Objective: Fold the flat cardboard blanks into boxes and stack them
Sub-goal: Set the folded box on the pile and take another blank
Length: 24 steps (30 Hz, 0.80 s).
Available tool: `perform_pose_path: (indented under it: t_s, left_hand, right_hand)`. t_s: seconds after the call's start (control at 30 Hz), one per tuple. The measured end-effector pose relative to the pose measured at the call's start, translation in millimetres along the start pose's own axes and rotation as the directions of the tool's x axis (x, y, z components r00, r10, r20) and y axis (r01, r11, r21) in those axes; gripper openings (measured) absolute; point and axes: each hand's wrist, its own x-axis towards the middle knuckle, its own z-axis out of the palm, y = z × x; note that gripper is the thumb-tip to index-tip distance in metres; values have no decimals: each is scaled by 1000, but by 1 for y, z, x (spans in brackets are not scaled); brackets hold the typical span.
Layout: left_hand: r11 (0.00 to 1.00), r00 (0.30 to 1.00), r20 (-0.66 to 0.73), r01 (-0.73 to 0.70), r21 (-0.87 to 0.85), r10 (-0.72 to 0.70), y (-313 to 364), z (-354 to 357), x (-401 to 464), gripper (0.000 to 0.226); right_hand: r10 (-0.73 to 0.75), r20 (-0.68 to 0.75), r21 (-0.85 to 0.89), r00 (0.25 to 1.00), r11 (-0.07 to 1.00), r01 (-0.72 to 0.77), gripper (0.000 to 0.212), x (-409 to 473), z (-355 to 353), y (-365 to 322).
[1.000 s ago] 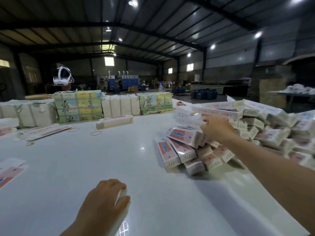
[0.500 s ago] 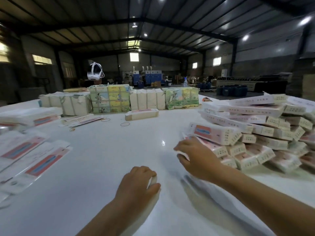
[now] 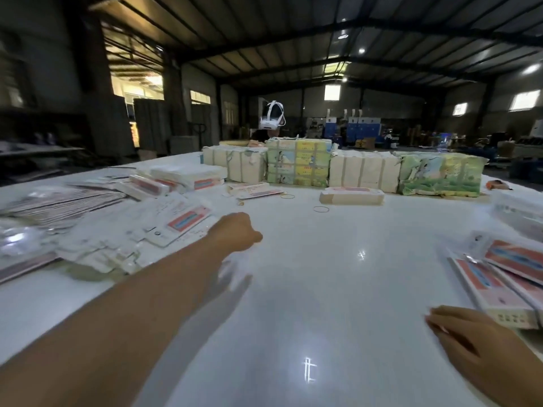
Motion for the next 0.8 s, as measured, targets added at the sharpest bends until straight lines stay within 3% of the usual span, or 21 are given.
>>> perform_pose_path:
  t_s: [0.03,0.1,0.17,0.33,0.43,0.47,0.53,0.57,0.6,0.67,0.8]
  left_hand:
    - [992,994,-13,110,68,-109,-27,-6,8,53]
    - [932,958,28,269,243,-284,-69,-8,17,75]
    - [875,921,72,337,349,-384,-90,-1,23,93]
    - [886,914,106,342,314,-391,-94,8,45,84]
    - [889,897,109,395,232,-428,-95,7,55,91]
    - [883,893,88,416,219,-442,-96,9,56,95]
    - [878,896,27,427,218,-443,-94,12,55,102]
    - [879,900,0,427,212,-436,-92,14,53,104]
    - [885,904,-23,422,197,-427,-91,15,51,106]
    - [910,920,-45,393,133,-390,-87,15,46,102]
    - [975,976,-38,214,-52,-216,-62,8,29,71]
  right_hand:
    - [17,20,32,1000,999,-18,22,1,0,-1]
    - [-2,12,99,1000,995,1,71,3,7,3]
    - [-51,5,154,999,987,50,85,5,11,1]
    - [-88,-32,194,996,977,92,83,9,13,0]
    - [-53,-84,188,995,980,68,74,4,14,-1]
    - [-51,-85,160,995,985,64,63,4,12,0]
    - [-71,-115,-4,991,998,71,18,5,6,2]
    - [-56,-123,-56,991,997,49,8,5,6,3]
    - [-23,-113,-85,993,996,13,23,4,7,3]
    - [14,-67,-96,998,995,-20,34,2,5,-4]
    - [-4,-12,-36,1000,999,3,23,2,-3,-13]
